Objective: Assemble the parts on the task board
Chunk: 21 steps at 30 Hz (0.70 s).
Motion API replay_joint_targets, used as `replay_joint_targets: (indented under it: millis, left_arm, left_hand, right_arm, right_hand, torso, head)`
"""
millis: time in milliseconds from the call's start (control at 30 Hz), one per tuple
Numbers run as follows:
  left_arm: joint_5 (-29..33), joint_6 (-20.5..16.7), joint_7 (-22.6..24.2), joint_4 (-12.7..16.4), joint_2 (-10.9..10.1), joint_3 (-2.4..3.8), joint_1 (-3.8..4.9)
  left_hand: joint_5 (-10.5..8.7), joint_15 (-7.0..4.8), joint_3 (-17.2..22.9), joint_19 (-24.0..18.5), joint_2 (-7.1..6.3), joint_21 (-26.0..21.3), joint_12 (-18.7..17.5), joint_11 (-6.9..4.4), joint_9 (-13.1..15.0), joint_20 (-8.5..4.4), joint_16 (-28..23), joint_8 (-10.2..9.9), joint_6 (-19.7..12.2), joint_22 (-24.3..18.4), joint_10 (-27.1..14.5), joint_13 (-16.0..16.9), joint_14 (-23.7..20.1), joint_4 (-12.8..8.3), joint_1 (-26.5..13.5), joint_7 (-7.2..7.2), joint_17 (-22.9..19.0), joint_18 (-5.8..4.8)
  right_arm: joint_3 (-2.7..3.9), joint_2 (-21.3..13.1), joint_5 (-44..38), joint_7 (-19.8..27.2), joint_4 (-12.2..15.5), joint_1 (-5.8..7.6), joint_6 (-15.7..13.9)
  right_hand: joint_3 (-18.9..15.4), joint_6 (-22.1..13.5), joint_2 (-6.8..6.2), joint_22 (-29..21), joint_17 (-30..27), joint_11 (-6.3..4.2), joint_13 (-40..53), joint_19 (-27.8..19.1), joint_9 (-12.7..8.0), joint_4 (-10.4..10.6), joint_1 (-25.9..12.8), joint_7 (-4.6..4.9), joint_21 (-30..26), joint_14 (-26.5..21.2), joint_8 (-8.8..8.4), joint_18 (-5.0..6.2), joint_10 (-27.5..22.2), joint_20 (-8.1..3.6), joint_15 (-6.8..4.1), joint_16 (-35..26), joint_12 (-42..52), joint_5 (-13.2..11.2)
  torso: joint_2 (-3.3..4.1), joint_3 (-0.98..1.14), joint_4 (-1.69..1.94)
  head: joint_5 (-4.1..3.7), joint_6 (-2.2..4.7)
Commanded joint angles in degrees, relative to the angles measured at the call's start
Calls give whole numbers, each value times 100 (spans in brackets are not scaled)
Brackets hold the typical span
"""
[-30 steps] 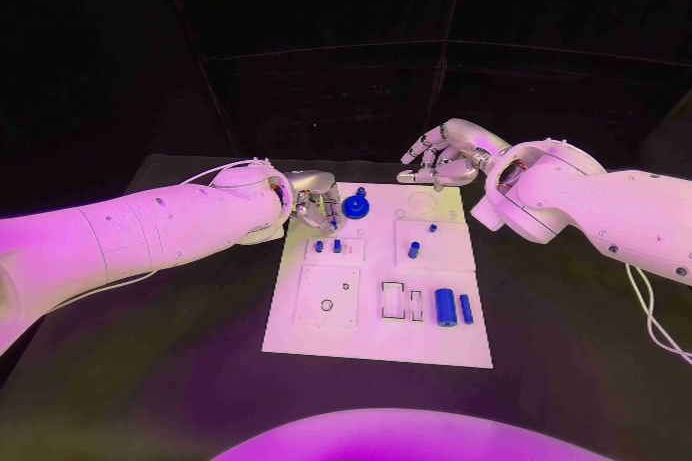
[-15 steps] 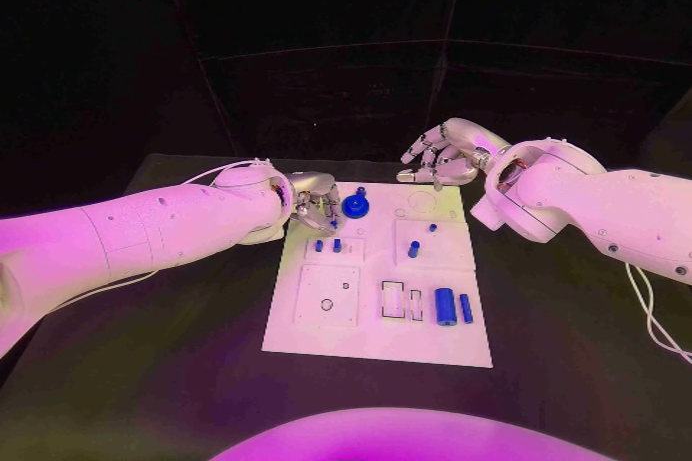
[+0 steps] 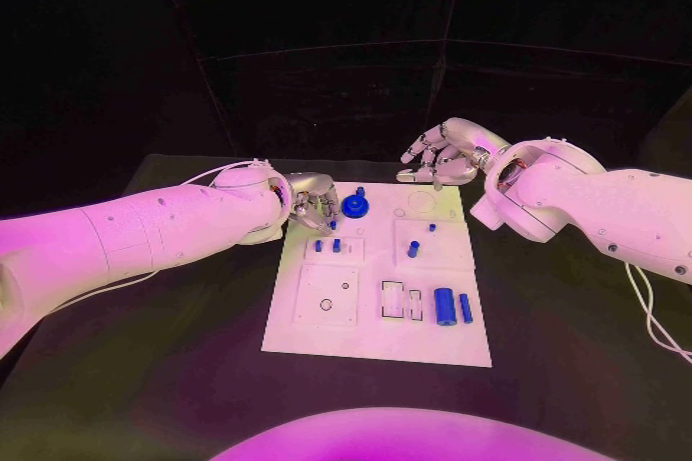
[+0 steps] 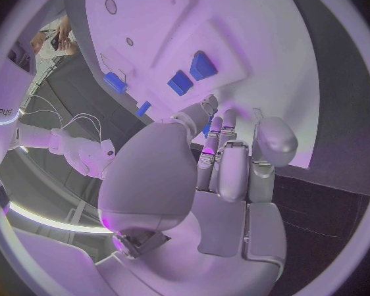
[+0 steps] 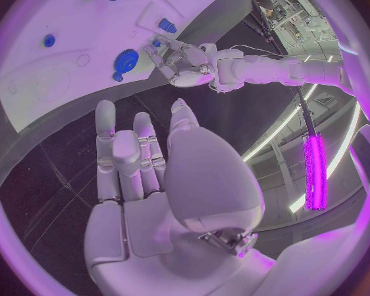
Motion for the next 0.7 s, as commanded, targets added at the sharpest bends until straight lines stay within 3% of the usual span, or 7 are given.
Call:
replay_joint_targets:
  millis: [33, 400, 533, 633, 700]
  left_arm:
    - [10, -62, -39, -1, -2, 3, 9]
    - [38, -81, -99, -16, -157, 4, 9]
    - [242, -133, -93, -62, -268, 4, 10]
    - [403, -331, 21, -61, -358, 4, 11]
    - [682, -550, 193, -48, -422, 4, 12]
  left_hand:
    - [12, 54, 11, 0, -52, -30, -63, -10, -56, 46, -22, -112, -204, -5, -90, -5, 33, 35, -73, 0, -17, -36]
    - [15, 59, -30, -19, -94, -93, -127, 2, -112, 60, -23, -124, -382, -47, -192, -2, 29, 49, -117, -6, -40, -18]
    - [15, 61, -27, -17, -88, -89, -131, 3, -113, 61, -20, -116, -379, -42, -200, 0, 31, 45, -108, -4, -35, -19]
    - [16, 58, -9, -11, -57, -79, -113, -3, -106, 63, -11, -79, -327, -31, -165, 11, 37, 40, -85, -3, -22, -20]
    - [17, 49, 17, -10, -22, -90, -72, -16, -83, 60, -7, -10, -206, -37, -81, 29, 41, 37, -63, -7, -20, -15]
  right_arm:
    - [3, -4, -27, -10, -4, 10, -45]
    - [3, -29, -81, -131, -121, 10, 21]
    - [3, -37, -239, -189, -258, 9, 164]
    - [2, -44, -471, -199, -372, 7, 292]
    - [2, -50, -646, -201, -421, 4, 394]
  right_hand:
    - [-46, -32, 48, -10, -37, -22, -18, 29, -6, -3, 20, -8, -20, -31, 28, 33, -12, -11, -35, -29, 0, 41]
    - [-78, -27, 121, -24, -172, -41, -177, 58, -8, -11, 118, -25, -39, -47, 71, 36, -27, -29, -56, -132, -147, 65]
    - [-57, 116, 261, -47, -243, -86, -589, 131, -13, -60, 406, -73, -63, 18, 123, 46, 0, -78, -97, -216, -678, 74]
    - [13, 267, 307, -63, -324, -127, -905, 199, -28, -158, 695, -96, -74, 71, 83, 41, 54, -115, -149, -306, -1134, 3]
    - [54, 414, 324, -74, -343, -98, -1262, 302, -65, -163, 837, -113, -67, 174, -67, 33, 252, -159, -149, -360, -1631, -76]
  torso:
    - [-3, 0, 0]
    - [-2, -2, 5]
    - [-11, 0, 13]
    - [-10, -2, 10]
    - [-7, -6, 1]
  head:
    - [-3, -6]
    - [-14, 13]
    - [-20, 25]
    - [-25, 36]
    - [-28, 47]
